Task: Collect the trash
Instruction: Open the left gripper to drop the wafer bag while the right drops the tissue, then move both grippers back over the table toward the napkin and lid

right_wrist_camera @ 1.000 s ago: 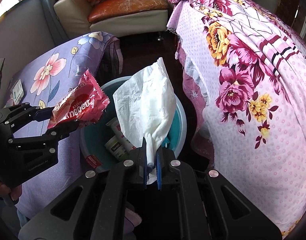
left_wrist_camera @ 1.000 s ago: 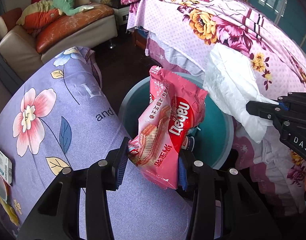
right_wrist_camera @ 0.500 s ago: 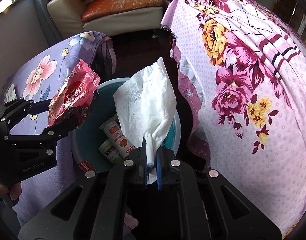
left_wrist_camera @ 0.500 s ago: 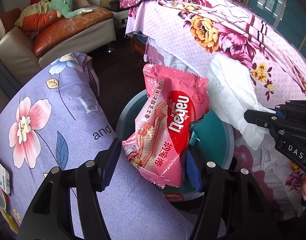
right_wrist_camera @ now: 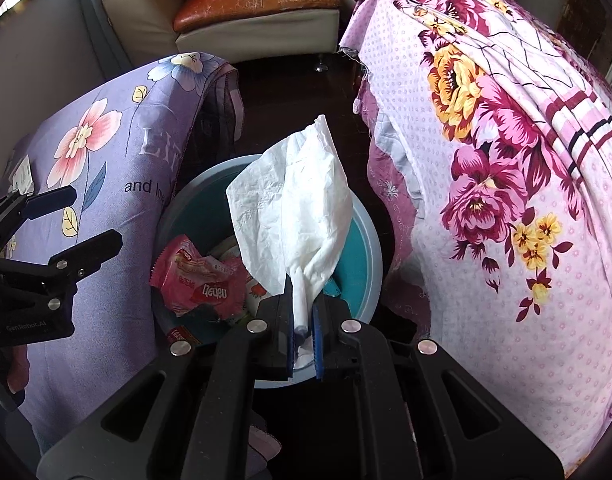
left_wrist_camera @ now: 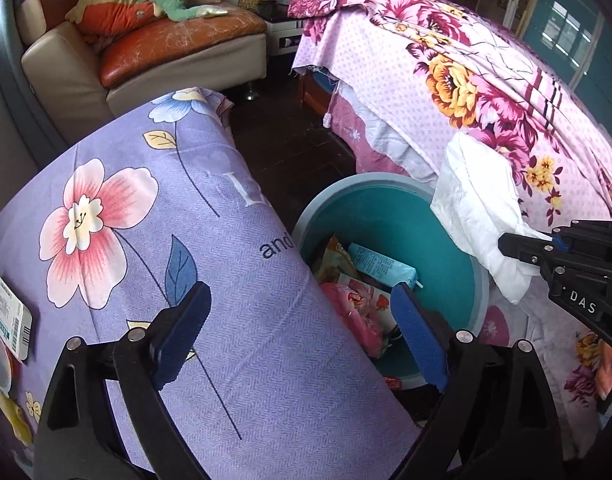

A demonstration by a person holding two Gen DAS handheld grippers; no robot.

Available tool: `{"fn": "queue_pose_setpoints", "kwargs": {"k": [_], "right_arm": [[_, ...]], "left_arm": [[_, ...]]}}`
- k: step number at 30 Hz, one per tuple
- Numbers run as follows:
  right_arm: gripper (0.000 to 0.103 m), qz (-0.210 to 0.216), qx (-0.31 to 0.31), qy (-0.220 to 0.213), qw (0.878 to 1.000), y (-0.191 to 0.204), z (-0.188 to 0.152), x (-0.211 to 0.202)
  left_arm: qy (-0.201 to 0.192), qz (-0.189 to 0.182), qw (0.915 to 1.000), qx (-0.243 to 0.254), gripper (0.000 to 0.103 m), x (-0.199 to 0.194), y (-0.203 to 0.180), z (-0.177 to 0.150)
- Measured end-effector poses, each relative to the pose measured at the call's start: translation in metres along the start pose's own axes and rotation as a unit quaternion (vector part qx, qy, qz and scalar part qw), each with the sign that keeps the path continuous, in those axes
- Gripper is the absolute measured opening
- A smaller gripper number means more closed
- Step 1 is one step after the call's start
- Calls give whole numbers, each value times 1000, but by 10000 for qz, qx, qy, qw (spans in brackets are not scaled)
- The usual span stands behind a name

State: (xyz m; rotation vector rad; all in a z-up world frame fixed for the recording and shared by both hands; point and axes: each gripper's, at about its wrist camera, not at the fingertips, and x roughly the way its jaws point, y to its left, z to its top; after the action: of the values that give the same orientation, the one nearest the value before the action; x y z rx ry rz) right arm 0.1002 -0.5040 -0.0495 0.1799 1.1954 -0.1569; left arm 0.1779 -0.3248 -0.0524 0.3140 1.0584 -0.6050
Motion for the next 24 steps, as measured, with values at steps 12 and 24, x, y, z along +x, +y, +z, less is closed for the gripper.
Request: {"fn": "queue_pose_setpoints", "kwargs": {"k": [12,24], "right_arm": [[63,-39,-199,113,9997,32,10,11],[77,-73,-319,112,9994,67,12,-13]], "left_arm": [[43,77,9992,-392,92,-10,46,-19],[-81,170,9972,-720,93,-44,84,-45]]}}
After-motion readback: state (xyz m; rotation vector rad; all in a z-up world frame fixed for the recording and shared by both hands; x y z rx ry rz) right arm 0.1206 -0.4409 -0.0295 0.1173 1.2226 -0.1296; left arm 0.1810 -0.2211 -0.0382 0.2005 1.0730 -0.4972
